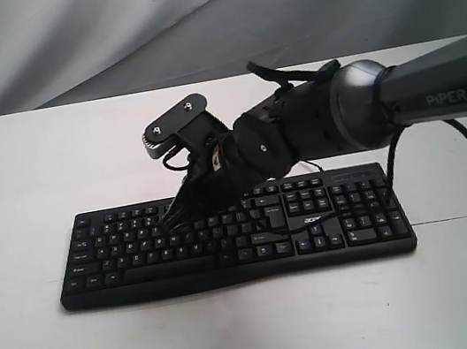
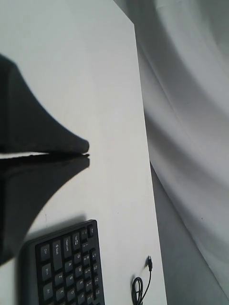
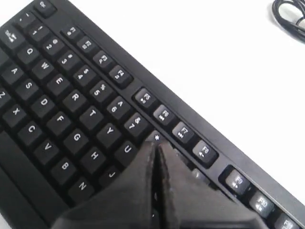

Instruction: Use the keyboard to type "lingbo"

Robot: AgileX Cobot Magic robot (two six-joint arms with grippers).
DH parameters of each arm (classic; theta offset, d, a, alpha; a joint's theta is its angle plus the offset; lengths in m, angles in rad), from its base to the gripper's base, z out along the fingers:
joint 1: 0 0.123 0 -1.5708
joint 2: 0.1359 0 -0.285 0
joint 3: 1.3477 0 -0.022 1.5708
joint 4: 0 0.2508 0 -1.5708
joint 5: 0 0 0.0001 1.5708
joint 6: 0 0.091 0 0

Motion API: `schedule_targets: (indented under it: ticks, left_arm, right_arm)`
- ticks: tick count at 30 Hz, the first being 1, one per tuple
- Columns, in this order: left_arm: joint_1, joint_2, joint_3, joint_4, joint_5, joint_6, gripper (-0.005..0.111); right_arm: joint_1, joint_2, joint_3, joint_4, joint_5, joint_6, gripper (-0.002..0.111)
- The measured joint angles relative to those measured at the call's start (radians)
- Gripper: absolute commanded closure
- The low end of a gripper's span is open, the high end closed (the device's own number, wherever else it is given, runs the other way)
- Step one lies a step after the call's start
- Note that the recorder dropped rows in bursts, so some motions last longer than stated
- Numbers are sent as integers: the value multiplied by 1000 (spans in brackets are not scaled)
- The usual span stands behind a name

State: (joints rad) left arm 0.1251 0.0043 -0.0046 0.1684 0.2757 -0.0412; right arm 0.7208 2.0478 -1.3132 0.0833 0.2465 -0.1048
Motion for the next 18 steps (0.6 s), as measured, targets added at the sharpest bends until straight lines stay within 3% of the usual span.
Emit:
schedule_targets:
  ticks: [18]
  left_arm:
    - [0, 0, 0, 0, 0, 0, 107]
  right_arm:
    - [0, 73, -44, -2, 34, 0, 108]
